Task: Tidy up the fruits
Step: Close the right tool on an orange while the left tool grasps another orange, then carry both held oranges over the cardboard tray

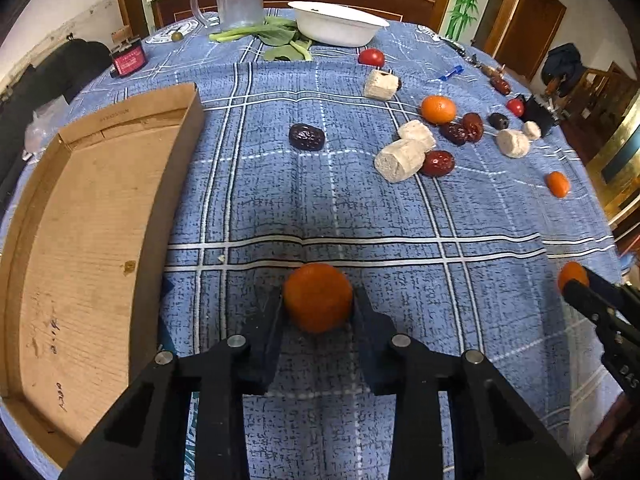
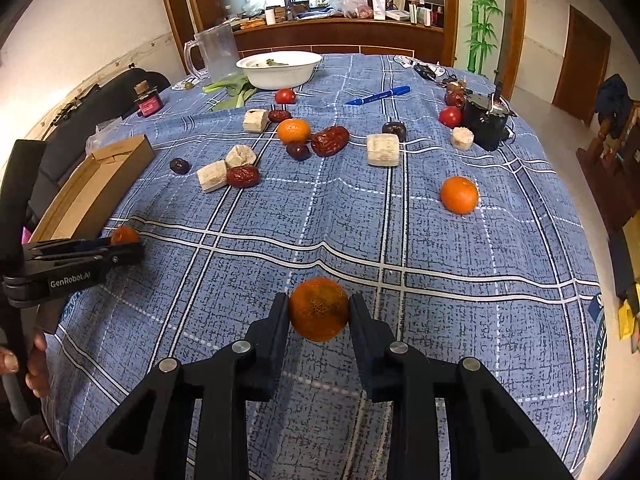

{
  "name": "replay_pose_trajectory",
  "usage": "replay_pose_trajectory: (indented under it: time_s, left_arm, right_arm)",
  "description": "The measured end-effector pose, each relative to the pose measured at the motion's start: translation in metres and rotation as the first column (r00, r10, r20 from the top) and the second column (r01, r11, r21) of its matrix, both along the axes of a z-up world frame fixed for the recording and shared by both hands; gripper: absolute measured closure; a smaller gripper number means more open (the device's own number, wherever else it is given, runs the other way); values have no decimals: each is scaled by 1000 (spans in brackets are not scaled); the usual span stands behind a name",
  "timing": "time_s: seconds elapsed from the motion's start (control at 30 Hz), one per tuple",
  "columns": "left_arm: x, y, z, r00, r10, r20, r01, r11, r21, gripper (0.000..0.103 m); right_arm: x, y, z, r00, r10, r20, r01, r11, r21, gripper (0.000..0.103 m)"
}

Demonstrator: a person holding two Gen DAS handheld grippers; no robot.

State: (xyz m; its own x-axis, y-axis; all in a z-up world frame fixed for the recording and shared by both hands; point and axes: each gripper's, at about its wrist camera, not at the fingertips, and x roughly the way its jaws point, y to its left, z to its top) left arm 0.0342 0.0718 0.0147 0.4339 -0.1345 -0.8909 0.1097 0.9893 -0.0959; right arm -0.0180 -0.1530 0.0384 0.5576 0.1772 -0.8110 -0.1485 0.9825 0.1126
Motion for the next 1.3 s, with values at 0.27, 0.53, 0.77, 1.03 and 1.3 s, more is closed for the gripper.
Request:
replay_pose_trajectory:
  time_s: [0.27, 0.53, 0.77, 1.03, 1.3]
  left_arm:
    - [-21, -10, 18, 998, -52, 37, 53, 998, -25, 72]
    - [-44, -17, 42, 991, -105, 83, 112, 990, -81, 72]
    - [-49, 17, 58, 990, -63, 124, 74, 993, -89, 72]
    - [-54, 86, 70, 986, 60, 153, -46, 995, -94, 71]
    - [-65, 168, 66, 966, 216, 140, -206, 975, -77, 71]
  right_arm:
    - [-8, -3, 7, 1000, -15, 18, 14, 1000, 18, 71]
    - [-15, 5, 16, 1000, -10, 12, 10, 1000, 1, 71]
    - [-10, 36, 24, 999, 23, 27, -22, 1000, -21, 71]
    - [7, 105, 36, 990, 136, 43, -135, 990, -35, 70]
    - [21, 195, 47, 947, 315, 58, -315, 949, -16, 70]
